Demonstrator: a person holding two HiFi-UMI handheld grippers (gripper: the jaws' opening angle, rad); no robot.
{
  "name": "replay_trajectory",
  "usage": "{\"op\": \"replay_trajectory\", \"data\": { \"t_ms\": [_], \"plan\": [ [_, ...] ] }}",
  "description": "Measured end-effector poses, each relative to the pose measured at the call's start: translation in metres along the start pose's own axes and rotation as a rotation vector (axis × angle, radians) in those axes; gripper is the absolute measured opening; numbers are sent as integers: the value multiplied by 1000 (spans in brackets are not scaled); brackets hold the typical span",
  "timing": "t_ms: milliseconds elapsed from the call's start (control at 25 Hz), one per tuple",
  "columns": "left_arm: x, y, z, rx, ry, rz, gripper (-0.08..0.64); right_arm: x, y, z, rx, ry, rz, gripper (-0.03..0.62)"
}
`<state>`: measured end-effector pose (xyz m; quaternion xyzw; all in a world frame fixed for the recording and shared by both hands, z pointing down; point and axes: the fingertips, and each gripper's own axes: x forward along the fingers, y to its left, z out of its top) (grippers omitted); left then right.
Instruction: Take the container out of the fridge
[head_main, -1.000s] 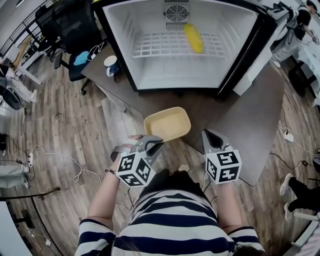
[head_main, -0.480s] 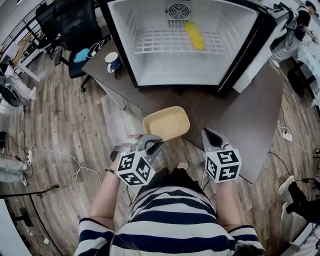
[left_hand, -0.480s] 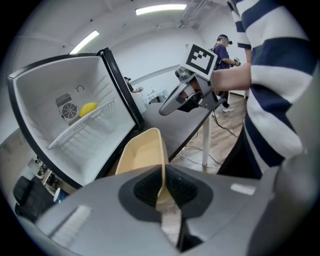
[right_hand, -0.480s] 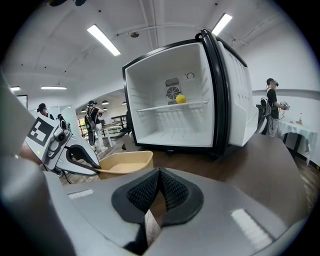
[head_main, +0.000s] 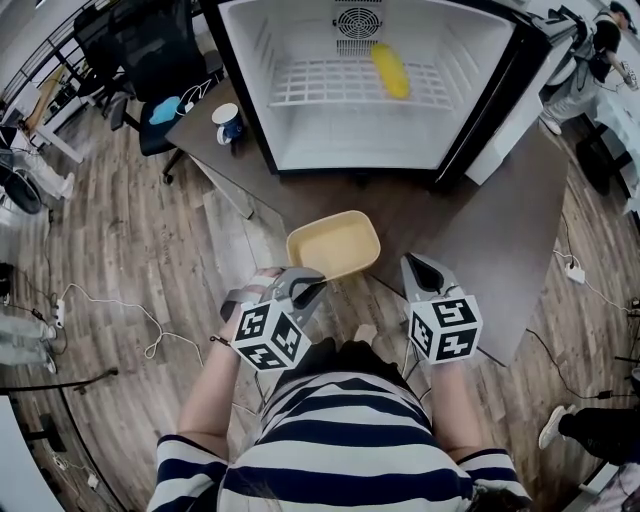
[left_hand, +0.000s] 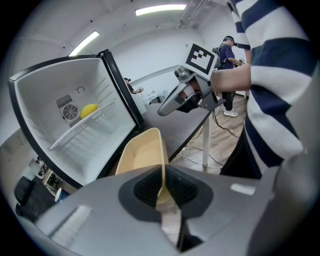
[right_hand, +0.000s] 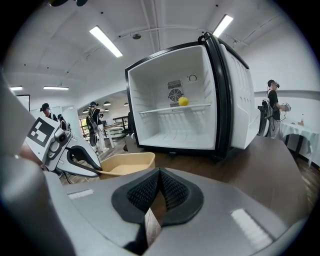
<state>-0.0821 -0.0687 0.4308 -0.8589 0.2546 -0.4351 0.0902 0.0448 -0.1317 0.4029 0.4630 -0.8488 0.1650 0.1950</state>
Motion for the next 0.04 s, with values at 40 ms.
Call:
{"op": "replay_trajectory", "data": {
  "t_ms": [40],
  "plan": [
    [0,0,0,-1,1,1,0,1,0,0,-1,0,2,-8]
  ]
}}
